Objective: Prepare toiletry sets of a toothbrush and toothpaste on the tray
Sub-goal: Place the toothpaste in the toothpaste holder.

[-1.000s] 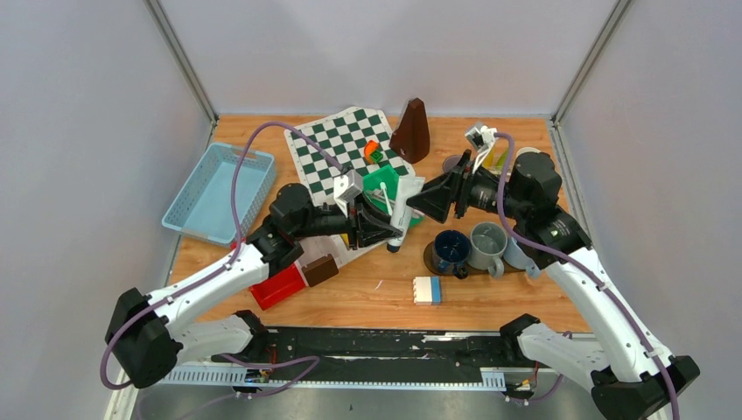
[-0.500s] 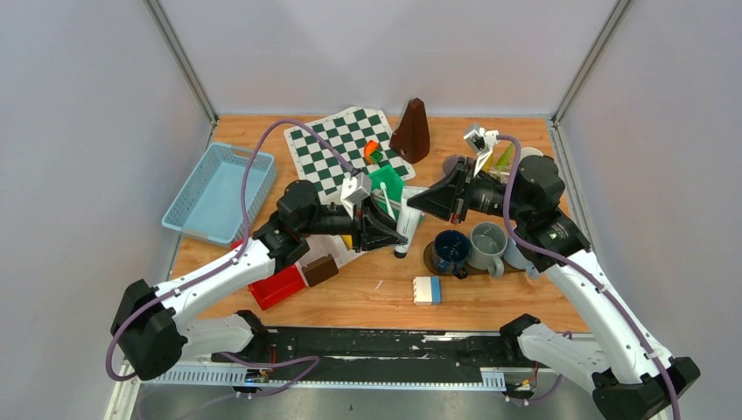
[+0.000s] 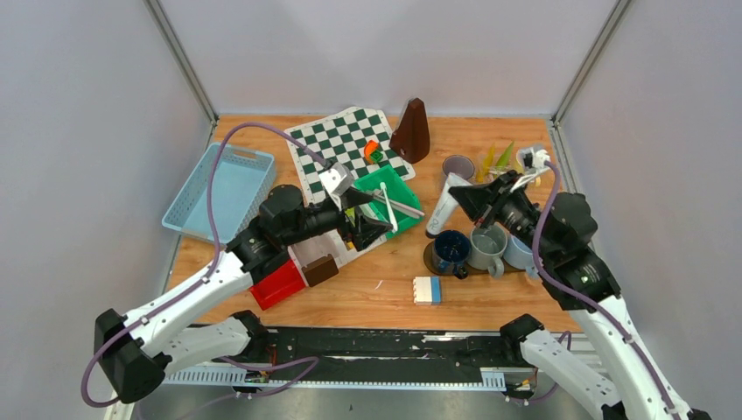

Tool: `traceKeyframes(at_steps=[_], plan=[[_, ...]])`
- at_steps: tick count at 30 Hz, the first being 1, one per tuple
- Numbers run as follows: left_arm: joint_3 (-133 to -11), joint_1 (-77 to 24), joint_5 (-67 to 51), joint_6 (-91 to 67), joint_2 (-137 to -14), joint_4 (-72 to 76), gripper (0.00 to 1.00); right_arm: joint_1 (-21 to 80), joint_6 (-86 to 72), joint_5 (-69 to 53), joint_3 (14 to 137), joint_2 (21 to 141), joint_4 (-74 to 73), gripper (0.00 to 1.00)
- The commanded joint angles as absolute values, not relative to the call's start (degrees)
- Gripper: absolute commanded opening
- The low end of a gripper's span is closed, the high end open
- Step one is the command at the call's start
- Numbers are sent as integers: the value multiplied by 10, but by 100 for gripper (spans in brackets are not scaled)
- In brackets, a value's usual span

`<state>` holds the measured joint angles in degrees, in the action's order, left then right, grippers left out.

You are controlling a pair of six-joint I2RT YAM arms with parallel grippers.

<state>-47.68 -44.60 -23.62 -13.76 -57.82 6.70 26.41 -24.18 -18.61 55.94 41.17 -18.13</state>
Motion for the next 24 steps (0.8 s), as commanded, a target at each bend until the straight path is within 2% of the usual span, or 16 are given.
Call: traceKeyframes(at_steps=[1, 7, 13, 24], plan=[[-502, -446, -65, -135, -543, -27, 99, 260, -220, 70, 550, 363, -225, 0], [-497, -447, 57, -158, -513, -85, 100, 261, -213, 293, 520, 311, -245, 0], [-498, -446, 87, -162, -503, -112, 100, 260, -221, 467, 493, 305, -251, 0], [-498, -446, 91, -166, -513, -117, 100, 259, -291, 597, 443, 297, -263, 0]])
